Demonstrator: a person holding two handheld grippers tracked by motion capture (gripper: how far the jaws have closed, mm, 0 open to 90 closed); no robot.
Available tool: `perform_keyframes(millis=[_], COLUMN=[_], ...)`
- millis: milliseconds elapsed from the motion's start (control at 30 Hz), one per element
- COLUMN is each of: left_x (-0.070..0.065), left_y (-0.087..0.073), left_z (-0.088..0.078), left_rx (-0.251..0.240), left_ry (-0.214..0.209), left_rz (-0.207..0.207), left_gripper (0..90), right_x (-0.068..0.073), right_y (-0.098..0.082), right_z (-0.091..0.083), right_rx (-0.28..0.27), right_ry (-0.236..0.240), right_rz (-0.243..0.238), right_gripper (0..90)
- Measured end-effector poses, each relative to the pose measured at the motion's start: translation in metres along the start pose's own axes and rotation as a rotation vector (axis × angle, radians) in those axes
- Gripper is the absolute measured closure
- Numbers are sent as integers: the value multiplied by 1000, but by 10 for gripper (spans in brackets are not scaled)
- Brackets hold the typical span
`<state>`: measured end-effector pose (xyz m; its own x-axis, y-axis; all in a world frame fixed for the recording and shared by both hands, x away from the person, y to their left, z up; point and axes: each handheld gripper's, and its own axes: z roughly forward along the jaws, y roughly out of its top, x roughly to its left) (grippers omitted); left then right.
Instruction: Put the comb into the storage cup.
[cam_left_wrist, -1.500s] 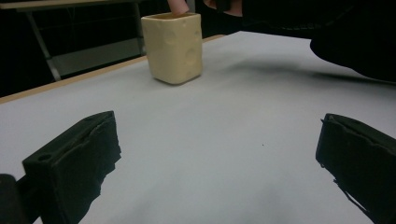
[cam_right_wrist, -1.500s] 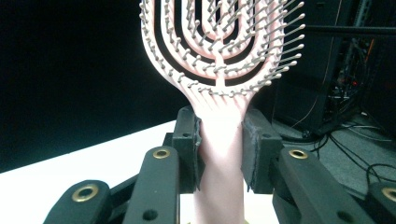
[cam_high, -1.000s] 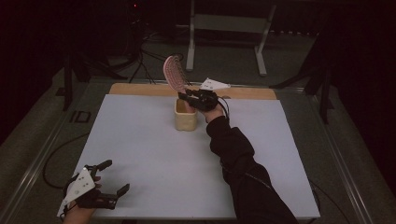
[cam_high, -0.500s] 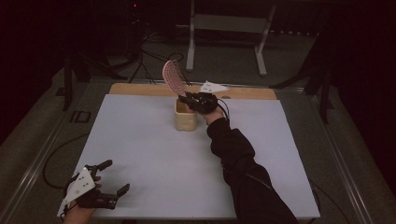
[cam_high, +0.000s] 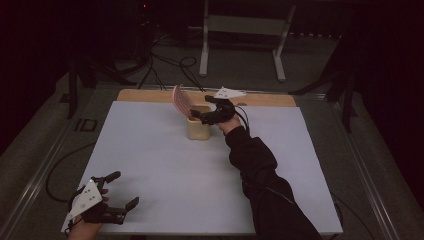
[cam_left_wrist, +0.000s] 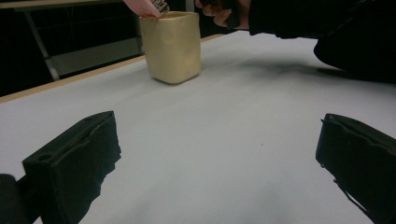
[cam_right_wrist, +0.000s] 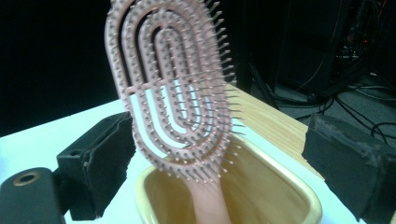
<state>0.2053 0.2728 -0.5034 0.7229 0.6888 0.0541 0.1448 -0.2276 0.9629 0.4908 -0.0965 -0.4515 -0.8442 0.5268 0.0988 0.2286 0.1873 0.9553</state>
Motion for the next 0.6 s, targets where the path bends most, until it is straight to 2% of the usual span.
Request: perform_keyframes(millis=[300,600], left_x=[0,-1], left_y=[0,0], left_z=[0,1], left_rx=[2,2], left_ry=[-3,-4], left_rz=[2,2], left_gripper=[0,0], right_x=[1,2], right_y=[-1,1], right_z=[-7,-14], right_rx=[13,34], right_ry=[-6,49], right_rz=[-16,-31], right_gripper=[91,93])
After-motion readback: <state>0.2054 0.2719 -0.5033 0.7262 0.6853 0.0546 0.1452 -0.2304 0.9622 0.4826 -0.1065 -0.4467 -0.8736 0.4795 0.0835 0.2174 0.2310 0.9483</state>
